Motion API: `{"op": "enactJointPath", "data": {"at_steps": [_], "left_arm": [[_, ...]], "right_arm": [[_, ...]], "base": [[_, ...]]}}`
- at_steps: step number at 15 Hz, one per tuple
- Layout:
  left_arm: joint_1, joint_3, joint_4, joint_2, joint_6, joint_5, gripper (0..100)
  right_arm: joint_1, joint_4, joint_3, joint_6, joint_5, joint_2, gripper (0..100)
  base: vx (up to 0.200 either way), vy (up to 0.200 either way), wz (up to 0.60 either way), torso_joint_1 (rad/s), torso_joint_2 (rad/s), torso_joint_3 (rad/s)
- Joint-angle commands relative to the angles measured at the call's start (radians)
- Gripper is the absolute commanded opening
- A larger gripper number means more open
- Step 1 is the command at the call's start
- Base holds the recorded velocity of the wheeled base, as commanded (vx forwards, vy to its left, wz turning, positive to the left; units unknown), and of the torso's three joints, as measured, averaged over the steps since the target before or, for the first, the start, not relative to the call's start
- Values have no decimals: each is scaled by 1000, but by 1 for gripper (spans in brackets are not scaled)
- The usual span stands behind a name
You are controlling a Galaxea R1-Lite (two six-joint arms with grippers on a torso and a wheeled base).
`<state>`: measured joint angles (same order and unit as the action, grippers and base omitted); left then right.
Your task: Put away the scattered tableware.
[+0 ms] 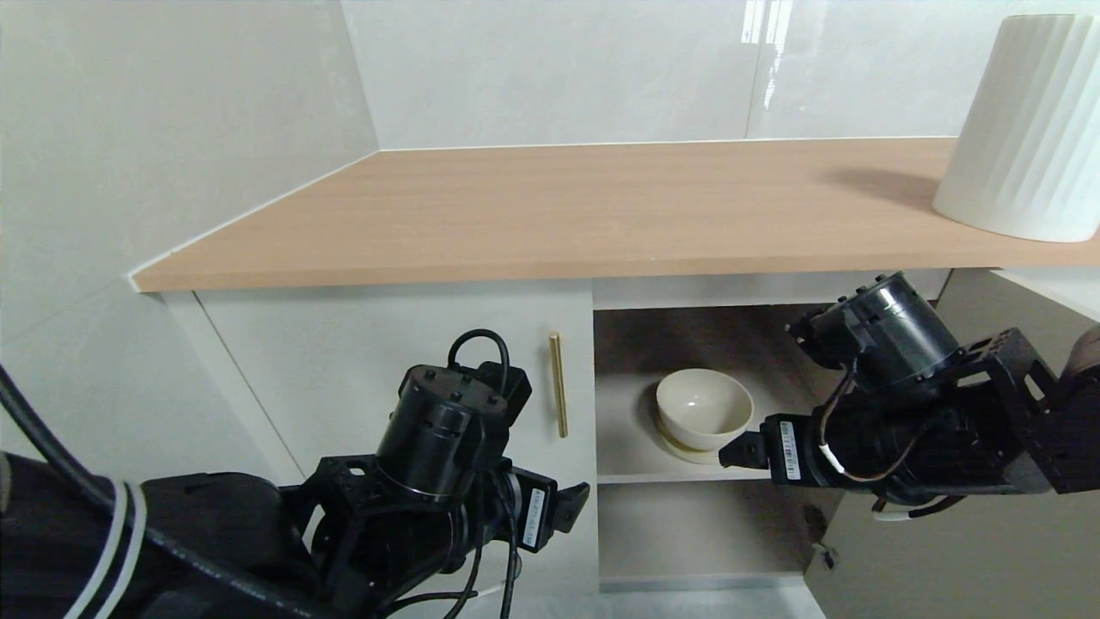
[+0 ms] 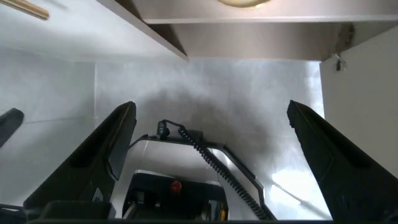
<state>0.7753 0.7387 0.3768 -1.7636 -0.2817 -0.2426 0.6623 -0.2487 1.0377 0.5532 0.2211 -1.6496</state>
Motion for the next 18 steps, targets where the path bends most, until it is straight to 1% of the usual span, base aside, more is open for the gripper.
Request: {"op": "enactJointPath", "data": {"at_steps": [1,18], "left_arm": [[1,1,1,-2,-1,0,100],[1,-1,-1,-8,-1,0,100]], "right_arm": [[5,-1,-4,-2,0,7,100],[8,-3,-4,-4,1,5,100]], "base": [[-200,0,0,2,7,2],[-200,0,0,1,1,4]]}}
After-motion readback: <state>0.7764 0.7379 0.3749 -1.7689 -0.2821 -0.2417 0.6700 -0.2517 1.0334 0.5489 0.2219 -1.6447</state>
